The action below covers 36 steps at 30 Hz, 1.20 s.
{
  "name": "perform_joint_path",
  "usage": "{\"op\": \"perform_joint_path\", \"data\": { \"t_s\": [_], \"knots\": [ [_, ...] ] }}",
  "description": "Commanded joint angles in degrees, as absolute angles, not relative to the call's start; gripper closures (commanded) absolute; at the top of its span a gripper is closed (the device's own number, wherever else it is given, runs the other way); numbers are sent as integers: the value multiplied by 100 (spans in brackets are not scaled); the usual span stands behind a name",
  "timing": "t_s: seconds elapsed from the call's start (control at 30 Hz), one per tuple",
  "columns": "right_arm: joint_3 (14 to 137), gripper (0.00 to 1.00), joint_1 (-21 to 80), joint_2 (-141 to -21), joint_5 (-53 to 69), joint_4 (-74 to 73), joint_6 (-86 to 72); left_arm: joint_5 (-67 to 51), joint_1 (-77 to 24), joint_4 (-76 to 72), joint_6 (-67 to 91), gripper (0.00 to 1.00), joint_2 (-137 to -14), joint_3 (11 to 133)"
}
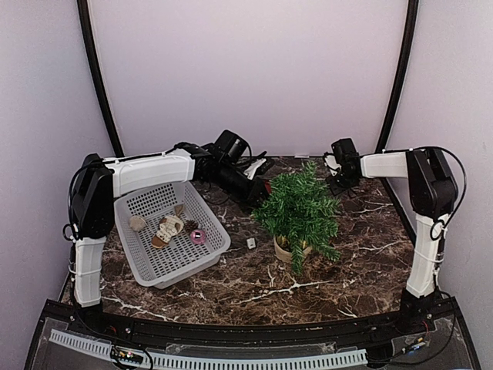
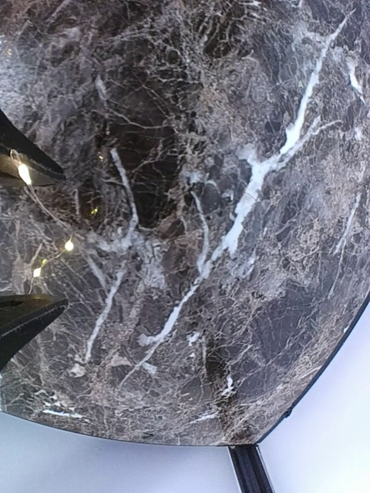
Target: Decorate the small christmas tree
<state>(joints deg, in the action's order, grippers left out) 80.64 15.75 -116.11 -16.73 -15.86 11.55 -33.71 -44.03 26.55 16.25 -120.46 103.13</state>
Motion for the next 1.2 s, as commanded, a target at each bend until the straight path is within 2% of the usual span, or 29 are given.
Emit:
{"op": "perform_joint_path", "data": {
  "t_s": [0.0, 0.2, 0.3, 0.43, 0.5, 0.6, 0.67, 0.73, 0.9, 1.0, 1.17],
  "knots": [
    [8282, 52, 1606, -11858, -1730, -1287, 1288, -3474, -4391, 2616, 1538, 90, -12082, 10346],
    [8502, 53, 1608, -12099, -1766, -1220, 1395, -3477, -4370, 2619, 1538, 90, -12084, 10304],
    [8572, 60, 1591, -12164, -1773, -1197, 1423, -3472, -4371, 2619, 1536, 90, -12081, 10286],
    [8602, 78, 1533, -12244, -1703, -1138, 1425, -3458, -4368, 2621, 1532, 90, -12085, 10275],
    [8621, 83, 1502, -12304, -1749, -1128, 1404, -3466, -4366, 2621, 1530, 90, -12085, 10267],
    [8626, 83, 1466, -12372, -1784, -1033, 1392, -3461, -4366, 2640, 1522, 90, -12085, 10266],
    [8675, 74, 1451, -12427, -1772, -1020, 1365, -3460, -4365, 2638, 1521, 90, -12085, 10266],
    [8719, 72, 1441, -12491, -1783, -980, 1377, -3469, -4356, 2638, 1521, 90, -12085, 10259],
    [8806, 82, 1424, -12670, -1858, -936, 1406, -3465, -4353, 2642, 1525, 90, -12085, 10255],
    [8800, 98, 1430, -12605, -1805, -969, 1352, -3455, -4345, 2636, 1527, 90, -12085, 10243],
    [8553, 100, 1552, -11994, -2090, -1280, 957, -3453, -4346, 2608, 1552, 89, -12085, 10179]
  ]
}}
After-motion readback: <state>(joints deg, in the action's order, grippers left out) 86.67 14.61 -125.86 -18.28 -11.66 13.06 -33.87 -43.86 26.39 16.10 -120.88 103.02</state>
